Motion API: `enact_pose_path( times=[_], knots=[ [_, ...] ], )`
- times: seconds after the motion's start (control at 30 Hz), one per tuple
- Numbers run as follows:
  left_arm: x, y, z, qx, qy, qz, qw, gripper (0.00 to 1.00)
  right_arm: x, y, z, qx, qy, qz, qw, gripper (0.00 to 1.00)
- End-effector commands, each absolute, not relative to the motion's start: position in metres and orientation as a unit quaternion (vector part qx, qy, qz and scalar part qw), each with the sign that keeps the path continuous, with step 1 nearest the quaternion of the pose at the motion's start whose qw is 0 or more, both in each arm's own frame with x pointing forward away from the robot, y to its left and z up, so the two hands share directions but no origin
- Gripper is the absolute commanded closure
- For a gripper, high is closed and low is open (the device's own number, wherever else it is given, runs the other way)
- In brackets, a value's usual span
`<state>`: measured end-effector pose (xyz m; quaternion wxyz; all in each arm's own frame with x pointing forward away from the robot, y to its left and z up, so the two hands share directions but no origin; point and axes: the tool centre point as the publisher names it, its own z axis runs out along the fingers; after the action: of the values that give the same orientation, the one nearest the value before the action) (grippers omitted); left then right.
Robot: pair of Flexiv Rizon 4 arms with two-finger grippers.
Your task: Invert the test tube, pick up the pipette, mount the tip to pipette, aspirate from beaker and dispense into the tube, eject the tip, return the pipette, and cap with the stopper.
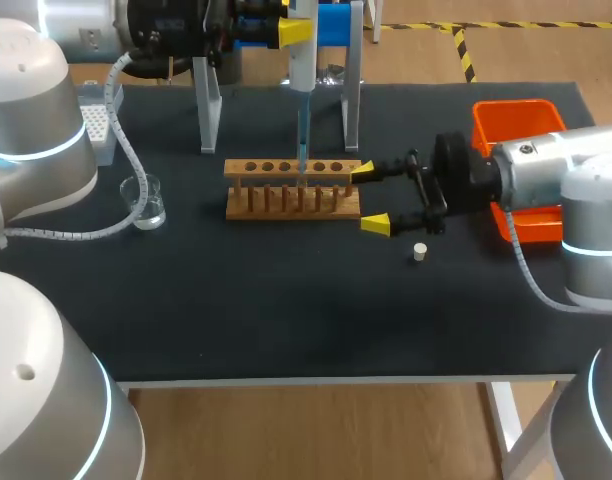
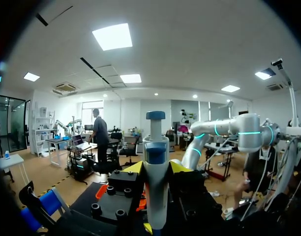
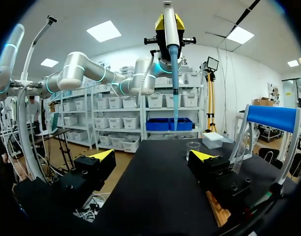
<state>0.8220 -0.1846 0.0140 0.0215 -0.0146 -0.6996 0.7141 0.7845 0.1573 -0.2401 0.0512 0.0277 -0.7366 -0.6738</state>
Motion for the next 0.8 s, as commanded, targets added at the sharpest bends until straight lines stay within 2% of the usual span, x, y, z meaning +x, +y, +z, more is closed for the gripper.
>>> enact_pose_path(
  times=[0.03, 0.27, 0.8],
  knots=[
    [0.822, -0.184, 0.014, -0.015, -0.7, 0.714, 0.021, 1.0, 0.784, 0.157, -0.239, 0.027, -0.738, -0.673, 0.051, 0.0],
    [0.824, -0.163, 0.004, 0.001, -0.701, 0.713, 0.006, 1.0, 0.784, 0.157, -0.239, 0.027, -0.738, -0.673, 0.051, 0.0],
    [0.836, -0.039, -0.023, 0.062, -0.715, 0.691, -0.091, 1.0, 0.784, 0.157, -0.239, 0.027, -0.738, -0.673, 0.051, 0.0]
  ],
)
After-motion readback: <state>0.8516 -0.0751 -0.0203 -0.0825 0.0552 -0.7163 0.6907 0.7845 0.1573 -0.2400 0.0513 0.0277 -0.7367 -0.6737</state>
